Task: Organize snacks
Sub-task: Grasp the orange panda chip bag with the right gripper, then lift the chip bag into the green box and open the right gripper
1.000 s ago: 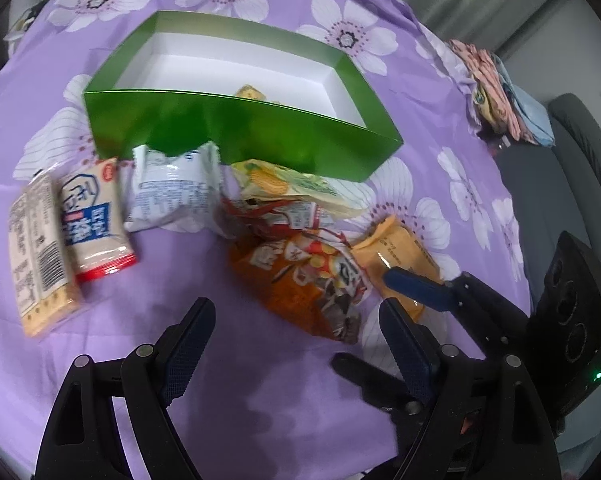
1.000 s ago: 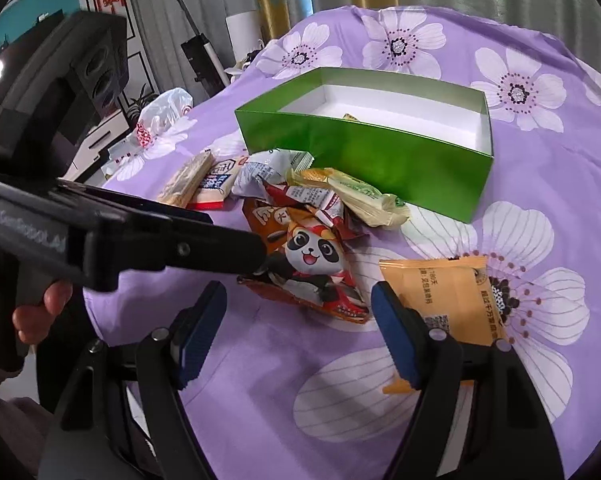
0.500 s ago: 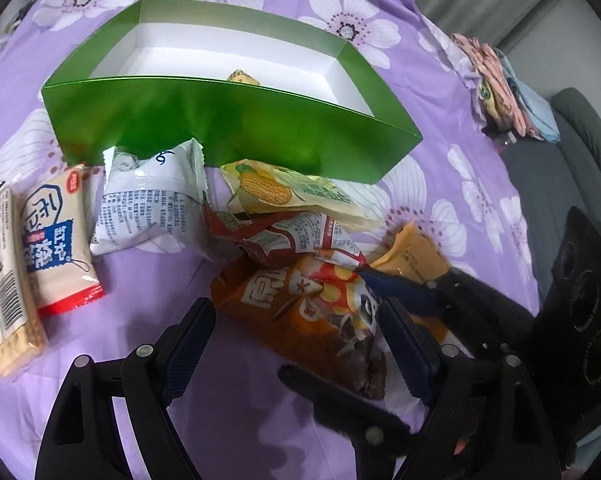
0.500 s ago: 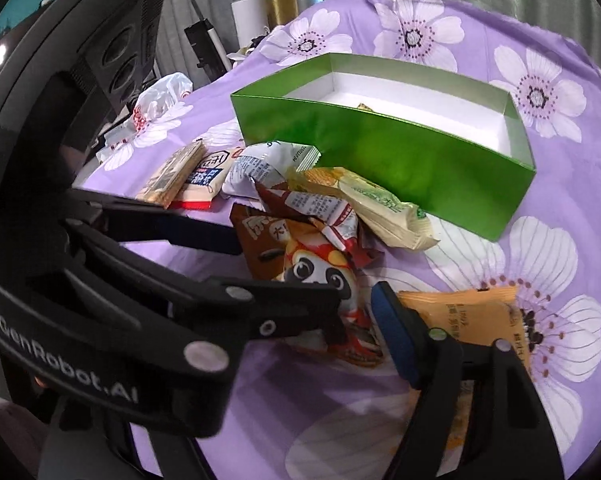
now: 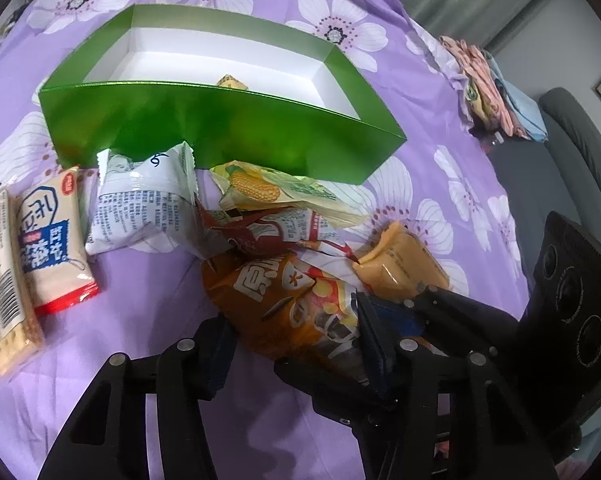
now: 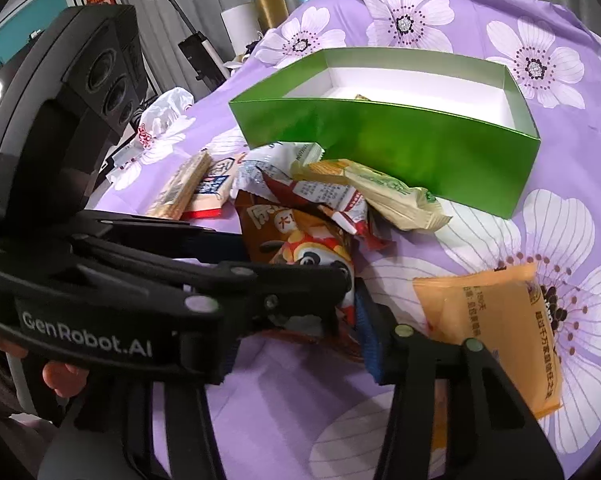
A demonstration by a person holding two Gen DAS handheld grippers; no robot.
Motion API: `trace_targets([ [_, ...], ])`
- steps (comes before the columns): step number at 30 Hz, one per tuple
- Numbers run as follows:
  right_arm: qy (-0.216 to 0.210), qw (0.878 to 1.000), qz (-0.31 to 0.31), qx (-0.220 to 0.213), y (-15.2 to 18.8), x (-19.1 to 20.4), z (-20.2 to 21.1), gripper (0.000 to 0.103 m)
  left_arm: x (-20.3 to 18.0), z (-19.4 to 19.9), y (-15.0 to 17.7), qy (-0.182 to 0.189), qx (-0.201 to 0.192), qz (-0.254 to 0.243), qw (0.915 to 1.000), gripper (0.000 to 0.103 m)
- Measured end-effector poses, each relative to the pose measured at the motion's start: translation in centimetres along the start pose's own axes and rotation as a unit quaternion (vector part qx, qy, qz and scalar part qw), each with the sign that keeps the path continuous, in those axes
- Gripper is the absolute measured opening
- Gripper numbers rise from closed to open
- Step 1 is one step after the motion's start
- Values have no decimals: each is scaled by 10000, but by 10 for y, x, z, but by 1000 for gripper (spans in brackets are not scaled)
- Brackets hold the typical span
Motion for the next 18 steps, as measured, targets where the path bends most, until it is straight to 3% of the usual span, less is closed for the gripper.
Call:
trace_targets([
  [18,-48,9976,339,-601,-17,39,50,49,-32,67,-4,-94,-676,-336,9971,54],
])
Point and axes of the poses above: each gripper's, at about its wrist camera, not at the fingertips, and z roughly against the way its jaws point, x to its left, y to its underside, the point moved 5 cm from there along -z, roughly the way its jaws point, and after that the axes turned 3 degrees about -x, right-handed, at the moved point
